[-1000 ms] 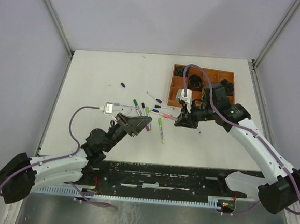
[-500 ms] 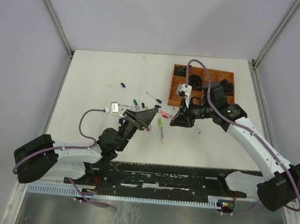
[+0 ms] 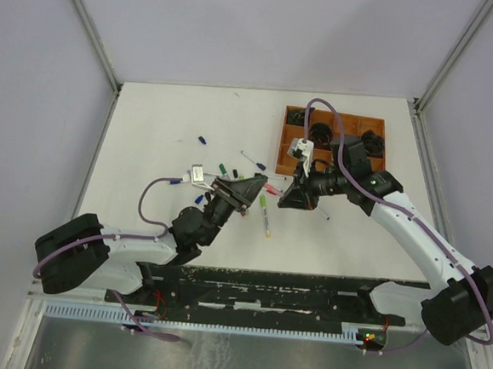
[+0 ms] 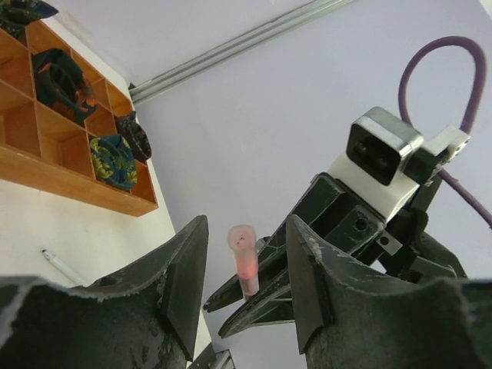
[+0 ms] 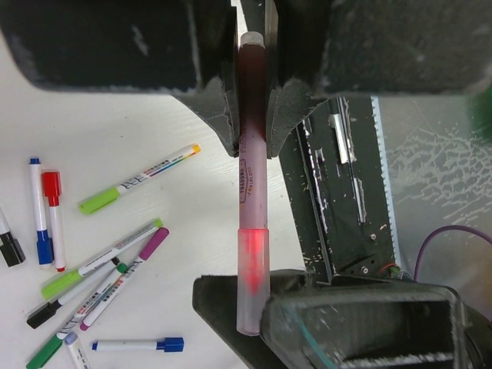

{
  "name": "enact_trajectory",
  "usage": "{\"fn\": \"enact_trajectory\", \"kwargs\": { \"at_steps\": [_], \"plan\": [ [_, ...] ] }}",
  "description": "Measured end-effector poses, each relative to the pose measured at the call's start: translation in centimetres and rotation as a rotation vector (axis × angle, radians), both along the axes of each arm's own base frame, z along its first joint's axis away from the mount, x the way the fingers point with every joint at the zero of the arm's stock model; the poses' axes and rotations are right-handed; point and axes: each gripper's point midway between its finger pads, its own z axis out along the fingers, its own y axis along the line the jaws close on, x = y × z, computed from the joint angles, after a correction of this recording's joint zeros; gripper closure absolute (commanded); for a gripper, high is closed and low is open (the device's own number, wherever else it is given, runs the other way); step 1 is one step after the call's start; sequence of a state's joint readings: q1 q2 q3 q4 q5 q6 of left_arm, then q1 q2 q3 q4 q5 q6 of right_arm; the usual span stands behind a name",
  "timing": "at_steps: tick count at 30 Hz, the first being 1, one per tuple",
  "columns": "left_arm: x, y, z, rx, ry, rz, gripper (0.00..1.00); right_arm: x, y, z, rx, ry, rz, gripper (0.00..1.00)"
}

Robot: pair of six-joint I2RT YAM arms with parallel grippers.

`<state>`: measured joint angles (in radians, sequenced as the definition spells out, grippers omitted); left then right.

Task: Open the pen caps
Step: Open the pen cap from the pen.

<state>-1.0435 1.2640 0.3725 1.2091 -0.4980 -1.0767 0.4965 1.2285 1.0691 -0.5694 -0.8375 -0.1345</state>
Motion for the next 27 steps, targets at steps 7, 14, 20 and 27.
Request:
{"fn": "enact_trajectory", "kwargs": {
  "at_steps": [7,14,20,27],
  "plan": [
    [0.3,-0.9,-0.7,-0.007,0.028,-0.014,0.62,0.2,0.1,0.0,0.004,0.001,-0.003,0.99],
    [0.3,-1.2,-0.7,-0.015,0.033,-0.018,0.68,0.3,0.2,-0.3,0.001,0.01,-0.004,0.99],
    [0.3,-1.3,-0.8,-0.019,0.039,-0.021,0.73,0.3,0.2,-0.2,0.002,0.013,-0.006,0.99],
    [0.4,-1.3,-1.0,-0.025,0.049,-0.021,0.96,0.4,0.2,-0.3,0.001,0.015,-0.007,0.99]
  ]
}}
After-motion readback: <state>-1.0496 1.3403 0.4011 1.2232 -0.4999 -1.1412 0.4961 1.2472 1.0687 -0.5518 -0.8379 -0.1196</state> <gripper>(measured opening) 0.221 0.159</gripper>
